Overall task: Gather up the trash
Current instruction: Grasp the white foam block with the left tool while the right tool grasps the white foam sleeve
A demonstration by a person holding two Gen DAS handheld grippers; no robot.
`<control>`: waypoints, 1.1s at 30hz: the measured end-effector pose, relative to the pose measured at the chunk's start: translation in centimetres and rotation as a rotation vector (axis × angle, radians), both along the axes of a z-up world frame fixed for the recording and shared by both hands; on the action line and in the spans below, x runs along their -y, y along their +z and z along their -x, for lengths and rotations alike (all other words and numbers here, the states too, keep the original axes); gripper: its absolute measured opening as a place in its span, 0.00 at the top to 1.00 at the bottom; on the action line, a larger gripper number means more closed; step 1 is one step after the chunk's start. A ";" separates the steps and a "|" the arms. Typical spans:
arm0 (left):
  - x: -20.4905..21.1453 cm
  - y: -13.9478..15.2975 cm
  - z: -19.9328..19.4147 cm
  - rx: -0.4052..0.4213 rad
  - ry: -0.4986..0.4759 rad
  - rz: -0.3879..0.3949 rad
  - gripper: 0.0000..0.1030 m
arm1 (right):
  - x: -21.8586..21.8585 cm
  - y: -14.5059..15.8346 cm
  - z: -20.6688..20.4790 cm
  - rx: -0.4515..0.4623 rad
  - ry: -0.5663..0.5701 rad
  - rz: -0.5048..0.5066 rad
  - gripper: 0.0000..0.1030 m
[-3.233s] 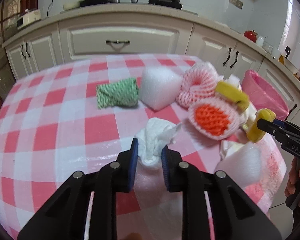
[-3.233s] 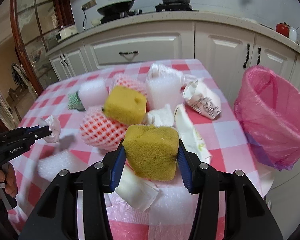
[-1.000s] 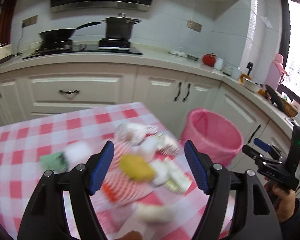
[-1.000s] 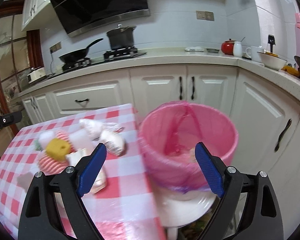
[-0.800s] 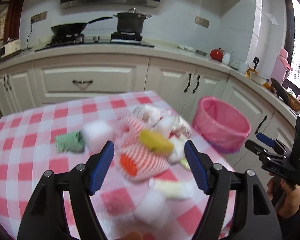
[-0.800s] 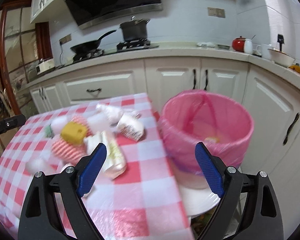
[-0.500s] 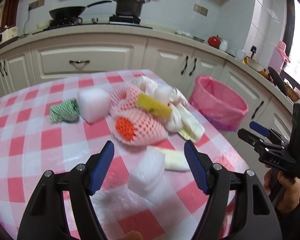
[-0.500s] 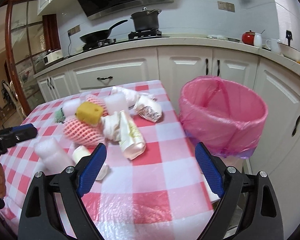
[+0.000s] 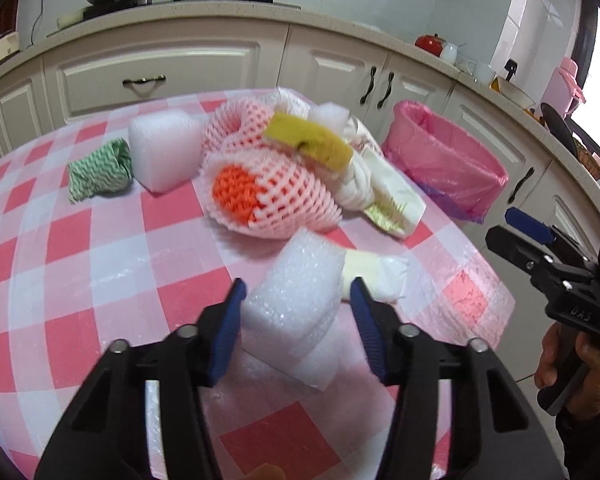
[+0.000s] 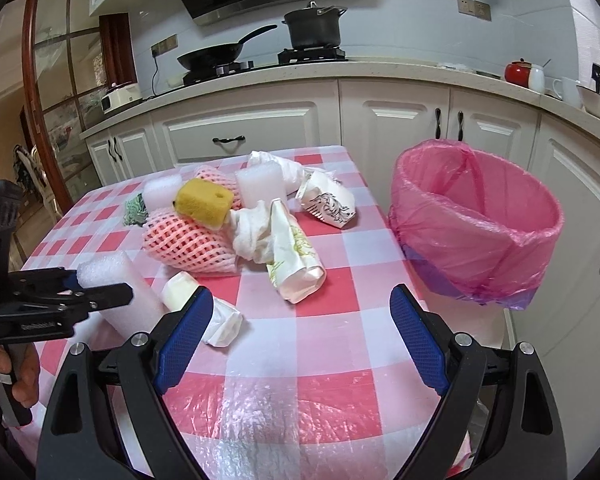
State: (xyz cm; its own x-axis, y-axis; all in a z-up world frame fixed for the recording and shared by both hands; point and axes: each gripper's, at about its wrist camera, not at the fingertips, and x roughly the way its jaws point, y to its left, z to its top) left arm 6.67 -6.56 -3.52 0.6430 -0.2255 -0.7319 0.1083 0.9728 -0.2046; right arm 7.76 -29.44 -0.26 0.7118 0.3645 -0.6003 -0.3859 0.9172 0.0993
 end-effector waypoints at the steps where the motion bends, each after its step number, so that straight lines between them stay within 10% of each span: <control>1: 0.0 -0.2 0.0 0.000 -0.004 0.004 0.58 | -0.1 -0.1 0.0 -0.002 0.003 -0.001 0.17; 24: -6.1 1.3 0.5 0.044 0.176 0.000 0.60 | -10.9 -4.7 -2.3 -0.086 0.246 0.148 0.18; 33: -8.1 1.5 0.9 0.055 0.223 0.016 0.60 | -13.6 -6.3 -3.4 -0.168 0.311 0.207 0.39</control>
State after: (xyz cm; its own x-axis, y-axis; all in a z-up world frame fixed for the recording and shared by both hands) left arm 5.82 1.55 -2.04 0.7173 -0.0844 -0.6917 -0.0980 0.9705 -0.2201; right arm 11.12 -15.80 -6.55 0.4723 0.4062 -0.7822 -0.6418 0.7668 0.0107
